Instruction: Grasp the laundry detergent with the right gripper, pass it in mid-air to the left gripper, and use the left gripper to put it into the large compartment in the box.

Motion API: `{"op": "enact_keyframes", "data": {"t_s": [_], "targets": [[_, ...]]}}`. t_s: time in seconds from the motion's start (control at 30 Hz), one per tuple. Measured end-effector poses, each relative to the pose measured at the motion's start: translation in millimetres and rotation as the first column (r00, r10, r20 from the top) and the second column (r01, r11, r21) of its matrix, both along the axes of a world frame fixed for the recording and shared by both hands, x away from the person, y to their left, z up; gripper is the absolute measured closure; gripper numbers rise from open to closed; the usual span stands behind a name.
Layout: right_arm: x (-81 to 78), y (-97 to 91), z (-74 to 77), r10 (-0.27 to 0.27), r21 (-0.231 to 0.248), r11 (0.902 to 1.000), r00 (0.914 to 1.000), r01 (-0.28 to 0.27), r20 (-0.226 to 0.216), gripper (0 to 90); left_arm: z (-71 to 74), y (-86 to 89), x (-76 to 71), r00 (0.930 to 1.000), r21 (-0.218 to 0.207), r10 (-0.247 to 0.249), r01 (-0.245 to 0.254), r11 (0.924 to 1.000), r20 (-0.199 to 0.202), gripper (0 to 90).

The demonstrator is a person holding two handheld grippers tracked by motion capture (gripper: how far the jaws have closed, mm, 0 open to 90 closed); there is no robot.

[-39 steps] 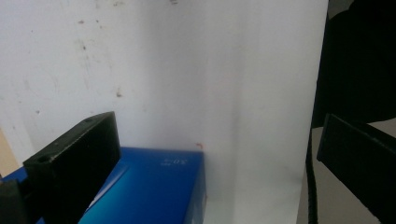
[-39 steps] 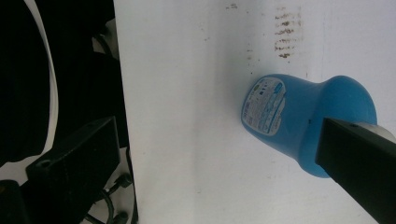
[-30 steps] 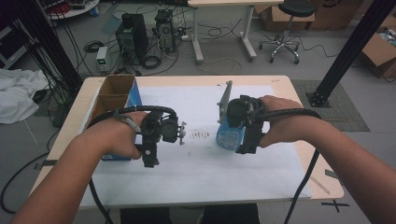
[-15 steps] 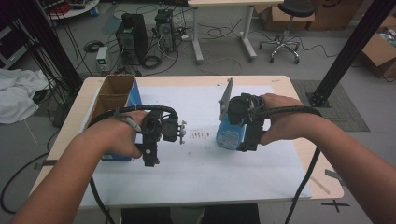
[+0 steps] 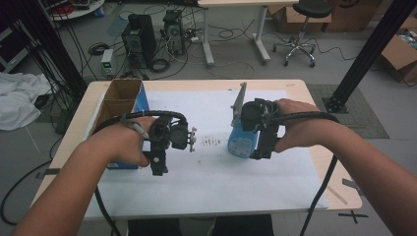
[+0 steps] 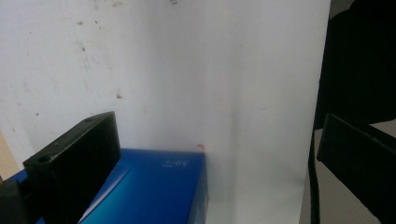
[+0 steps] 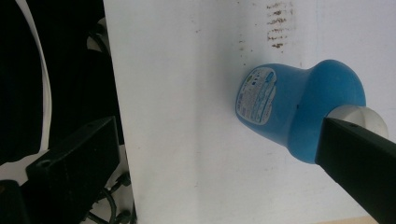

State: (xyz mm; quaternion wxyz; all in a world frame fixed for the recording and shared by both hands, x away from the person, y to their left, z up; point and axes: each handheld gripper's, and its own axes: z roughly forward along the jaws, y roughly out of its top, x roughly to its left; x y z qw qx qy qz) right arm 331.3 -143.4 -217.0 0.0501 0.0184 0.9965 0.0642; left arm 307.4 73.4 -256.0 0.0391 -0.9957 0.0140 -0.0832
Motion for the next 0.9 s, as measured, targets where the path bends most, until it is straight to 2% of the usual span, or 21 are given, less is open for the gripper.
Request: {"op": "enact_keyframes", "data": {"t_s": [0.27,0.4,0.5,0.6,0.8,0.87,0.9], "targets": [[-0.7,-7.6,6.9,-0.021,0.01,0.9997,0.9997,0.021,0.013,0.0,1.0,-1.4,-0.3,1.0,-0.001,-0.003,0.003,1.0,-0.001,0.1],[-1.6,-16.3,12.7,-0.044,0.026,0.9987,0.9988,0.043,0.021,0.0,2.0,-3.1,-1.0,0.9999,-0.001,-0.012,0.012,0.9999,0.004,0.1],[-1.7,-29.5,15.0,-0.073,0.046,0.9964,0.997,0.071,0.028,0.0,3.0,-3.9,-3.2,0.9998,-0.007,-0.019,0.019,0.9998,0.004,0.1],[0.6,-42.8,12.9,-0.099,0.076,0.9924,0.9948,0.096,0.027,0.0,4.4,-3.9,-4.7,0.9996,-0.006,-0.026,0.026,0.9997,0.006,0.1],[5.7,-62.6,4.0,-0.147,0.102,0.9842,0.9889,0.144,0.021,0.0,4.3,-3.1,-5.6,0.9995,-0.01,-0.028,0.028,0.9996,0.012,0.1],[9.2,-73.6,-3.4,-0.171,0.138,0.9759,0.9851,0.169,0.01,0.0,4.7,-2.5,-7.7,0.9997,-0.013,-0.022,0.022,0.9997,0.006,0.0],[9.2,-73.6,-3.4,-0.171,0.138,0.9759,0.9851,0.169,0.01,0.0,4.7,-2.5,-7.7,0.9997,-0.013,-0.022,0.022,0.9997,0.006,0.1]]}}
